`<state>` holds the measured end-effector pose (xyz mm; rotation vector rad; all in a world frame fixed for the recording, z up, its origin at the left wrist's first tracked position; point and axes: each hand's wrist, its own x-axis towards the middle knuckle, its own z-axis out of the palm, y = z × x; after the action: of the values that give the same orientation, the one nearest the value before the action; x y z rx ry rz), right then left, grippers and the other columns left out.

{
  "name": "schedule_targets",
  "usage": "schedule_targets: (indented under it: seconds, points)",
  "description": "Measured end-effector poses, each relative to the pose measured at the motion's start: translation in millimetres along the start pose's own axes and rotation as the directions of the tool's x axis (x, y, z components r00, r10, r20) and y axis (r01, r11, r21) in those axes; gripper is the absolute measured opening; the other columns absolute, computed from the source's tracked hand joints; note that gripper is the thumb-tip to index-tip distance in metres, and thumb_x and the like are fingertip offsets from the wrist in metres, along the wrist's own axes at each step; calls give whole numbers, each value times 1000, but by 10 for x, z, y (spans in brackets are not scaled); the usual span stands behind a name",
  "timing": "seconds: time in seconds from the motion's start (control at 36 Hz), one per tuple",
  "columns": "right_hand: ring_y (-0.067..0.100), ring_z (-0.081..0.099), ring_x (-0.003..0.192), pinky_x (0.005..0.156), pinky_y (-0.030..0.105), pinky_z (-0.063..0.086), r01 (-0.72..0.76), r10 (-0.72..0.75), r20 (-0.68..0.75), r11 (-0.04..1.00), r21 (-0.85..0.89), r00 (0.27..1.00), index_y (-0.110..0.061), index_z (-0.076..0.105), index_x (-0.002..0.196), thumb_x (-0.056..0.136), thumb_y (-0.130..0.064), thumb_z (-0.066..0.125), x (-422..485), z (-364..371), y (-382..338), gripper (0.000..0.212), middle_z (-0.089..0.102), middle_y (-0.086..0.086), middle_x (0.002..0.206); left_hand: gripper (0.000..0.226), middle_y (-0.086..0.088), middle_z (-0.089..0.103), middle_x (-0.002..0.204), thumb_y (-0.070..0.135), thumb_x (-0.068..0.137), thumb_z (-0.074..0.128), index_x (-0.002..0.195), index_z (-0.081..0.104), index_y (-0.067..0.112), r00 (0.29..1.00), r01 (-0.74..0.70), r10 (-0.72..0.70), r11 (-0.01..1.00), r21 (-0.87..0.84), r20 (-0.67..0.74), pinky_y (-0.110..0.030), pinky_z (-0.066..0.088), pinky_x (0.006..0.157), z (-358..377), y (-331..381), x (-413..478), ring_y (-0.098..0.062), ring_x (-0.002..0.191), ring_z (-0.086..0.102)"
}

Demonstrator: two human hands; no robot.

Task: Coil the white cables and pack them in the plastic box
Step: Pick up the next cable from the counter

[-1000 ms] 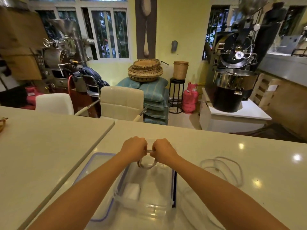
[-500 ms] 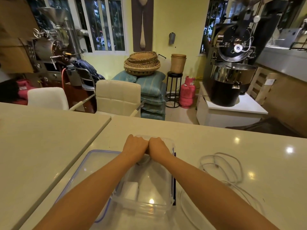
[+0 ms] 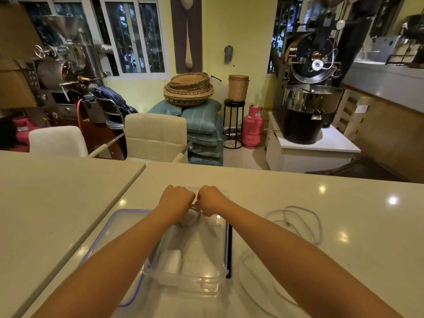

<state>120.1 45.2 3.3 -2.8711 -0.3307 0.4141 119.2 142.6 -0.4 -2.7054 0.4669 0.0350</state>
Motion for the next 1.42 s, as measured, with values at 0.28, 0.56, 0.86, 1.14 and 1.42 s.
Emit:
schedule_targets:
  seconds: [0.28, 0.56, 0.86, 1.14, 1.42]
  points:
    - [26, 63, 103, 92, 34, 49, 79, 17, -252, 928, 365, 967, -1, 56, 118, 90, -7, 50, -407, -559, 459, 30, 60, 17, 121, 24, -10, 65, 107, 13, 90, 43, 105, 63, 13, 977, -5, -103, 866, -500, -189, -34, 47, 78, -412, 76, -9, -27, 95, 59]
    - [30, 63, 91, 85, 38, 51, -58, 272, -343, 851, 522, 899, 5, 57, 112, 87, 0, 51, -1060, -749, 1390, 26, 64, 25, 108, 24, -12, 64, 113, 14, 91, 47, 106, 64, 5, 957, -255, 65, 650, -716, -281, -31, 44, 86, -820, 825, 44, -25, 102, 58]
    - [19, 58, 78, 66, 25, 51, -309, 436, -148, 802, 511, 888, -1, 57, 113, 85, -9, 59, -1361, -244, 2138, 30, 63, 20, 113, 33, -11, 52, 131, 18, 92, 45, 123, 51, 11, 960, -236, 279, 760, -605, -24, -35, 42, 94, -572, 1570, 263, -27, 117, 49]
    - [28, 59, 81, 70, 33, 50, -371, 496, -175, 802, 469, 850, 1, 54, 110, 86, -11, 52, -1257, 77, 2211, 27, 59, 21, 115, 34, -15, 43, 129, 14, 93, 38, 127, 39, 9, 980, -186, 194, 837, -515, -37, -36, 43, 88, -426, 1747, 387, -32, 112, 49]
    - [23, 50, 88, 66, 29, 40, -484, 552, -196, 820, 307, 811, -10, 41, 69, 87, -2, 44, -1143, 173, 2264, 20, 45, 4, 74, 31, -16, 50, 125, 7, 91, 38, 121, 41, 5, 984, -160, 180, 869, -468, -2, -34, 43, 87, -344, 1757, 502, -30, 111, 51]
